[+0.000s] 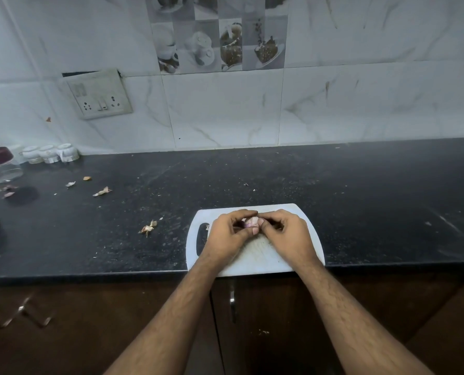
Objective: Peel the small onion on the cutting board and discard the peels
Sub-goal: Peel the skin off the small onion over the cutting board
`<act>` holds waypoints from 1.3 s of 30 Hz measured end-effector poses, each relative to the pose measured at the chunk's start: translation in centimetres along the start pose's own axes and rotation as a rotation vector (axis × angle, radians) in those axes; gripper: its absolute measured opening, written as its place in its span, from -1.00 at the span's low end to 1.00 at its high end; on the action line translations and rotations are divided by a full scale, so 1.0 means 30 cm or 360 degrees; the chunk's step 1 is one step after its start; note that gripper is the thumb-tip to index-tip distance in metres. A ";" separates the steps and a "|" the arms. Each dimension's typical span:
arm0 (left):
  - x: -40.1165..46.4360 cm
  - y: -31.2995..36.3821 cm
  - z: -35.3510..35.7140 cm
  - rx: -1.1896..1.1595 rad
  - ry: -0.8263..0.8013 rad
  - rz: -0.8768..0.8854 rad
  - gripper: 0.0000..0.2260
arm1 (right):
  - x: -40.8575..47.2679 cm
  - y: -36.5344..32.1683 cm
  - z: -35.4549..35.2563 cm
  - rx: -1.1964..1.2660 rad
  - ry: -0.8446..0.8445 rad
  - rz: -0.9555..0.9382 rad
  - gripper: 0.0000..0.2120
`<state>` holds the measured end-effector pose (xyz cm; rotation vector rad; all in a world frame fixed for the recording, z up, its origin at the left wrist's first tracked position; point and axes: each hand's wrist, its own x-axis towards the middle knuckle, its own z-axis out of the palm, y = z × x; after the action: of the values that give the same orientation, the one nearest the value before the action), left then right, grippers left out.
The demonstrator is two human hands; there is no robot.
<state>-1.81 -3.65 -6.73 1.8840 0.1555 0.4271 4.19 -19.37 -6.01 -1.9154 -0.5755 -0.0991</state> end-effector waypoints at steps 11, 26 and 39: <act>-0.002 0.015 0.005 0.0096 -0.0040 0.0021 -0.69 | 0.008 0.004 -0.002 -0.0008 -0.0036 0.0107 -0.82; -0.016 0.022 -0.004 -0.0115 -0.0028 -0.0010 -0.72 | 0.005 0.001 0.010 -0.0198 0.0088 0.0177 -0.82; 0.005 -0.018 0.000 -0.0241 -0.0115 0.0031 -0.74 | -0.002 -0.016 -0.007 -0.0013 -0.0024 -0.0063 -0.81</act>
<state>-1.61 -3.41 -7.18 1.7505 0.0548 0.3729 3.98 -19.44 -5.52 -1.9146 -0.6237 -0.1127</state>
